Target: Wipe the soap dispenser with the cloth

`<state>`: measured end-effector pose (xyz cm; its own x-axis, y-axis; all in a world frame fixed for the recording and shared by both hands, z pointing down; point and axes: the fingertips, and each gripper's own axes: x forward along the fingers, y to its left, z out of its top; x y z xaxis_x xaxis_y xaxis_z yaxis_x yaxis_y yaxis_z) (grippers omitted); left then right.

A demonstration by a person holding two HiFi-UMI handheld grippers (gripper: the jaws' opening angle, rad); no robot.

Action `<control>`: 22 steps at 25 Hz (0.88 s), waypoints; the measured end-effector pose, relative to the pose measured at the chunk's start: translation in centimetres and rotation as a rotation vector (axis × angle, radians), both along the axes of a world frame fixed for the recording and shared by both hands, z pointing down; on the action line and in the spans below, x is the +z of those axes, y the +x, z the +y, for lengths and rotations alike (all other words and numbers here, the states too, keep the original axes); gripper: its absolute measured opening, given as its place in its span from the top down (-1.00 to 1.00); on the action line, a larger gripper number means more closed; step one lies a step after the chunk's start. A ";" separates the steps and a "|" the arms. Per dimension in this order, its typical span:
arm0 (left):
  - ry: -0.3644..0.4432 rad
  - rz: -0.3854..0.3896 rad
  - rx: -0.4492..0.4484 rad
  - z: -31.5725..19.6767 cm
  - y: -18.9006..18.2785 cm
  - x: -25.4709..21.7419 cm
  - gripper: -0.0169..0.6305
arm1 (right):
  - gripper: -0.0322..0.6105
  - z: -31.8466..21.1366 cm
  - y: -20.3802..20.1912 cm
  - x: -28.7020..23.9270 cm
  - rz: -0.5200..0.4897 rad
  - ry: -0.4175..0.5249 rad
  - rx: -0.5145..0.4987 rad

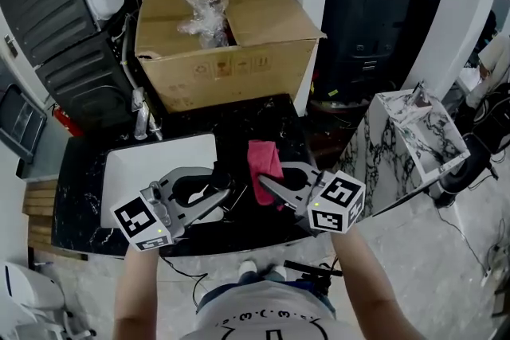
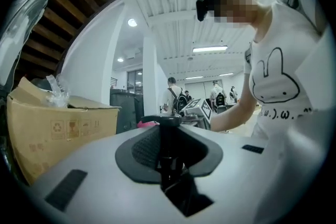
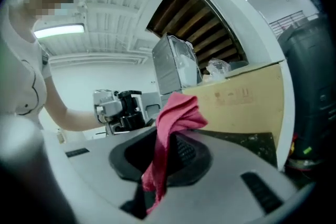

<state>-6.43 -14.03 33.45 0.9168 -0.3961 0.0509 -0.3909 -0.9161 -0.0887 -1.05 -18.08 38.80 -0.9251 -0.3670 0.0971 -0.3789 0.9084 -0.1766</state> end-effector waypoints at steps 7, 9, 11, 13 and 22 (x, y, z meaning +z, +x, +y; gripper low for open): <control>0.020 -0.037 0.039 0.7 0.3 -0.1 0.67 | 0.73 1.9 -1.5 -1.6 -0.107 -0.036 -0.233; 0.024 -0.042 0.047 0.8 0.4 -0.1 0.67 | 0.73 2.1 -1.7 -1.4 -0.117 -0.058 -0.277; 0.023 -0.041 0.060 1.0 0.4 -0.2 0.67 | 0.73 2.3 -1.8 -1.0 -0.113 -0.085 -0.315; 0.017 -0.034 0.080 1.3 0.5 -0.4 0.67 | 0.74 2.3 -2.0 -0.3 -0.103 -0.117 -0.358; 0.035 -0.035 0.124 1.7 0.9 -1.2 0.67 | 0.74 1.1 -3.6 3.2 -0.091 -0.272 -0.413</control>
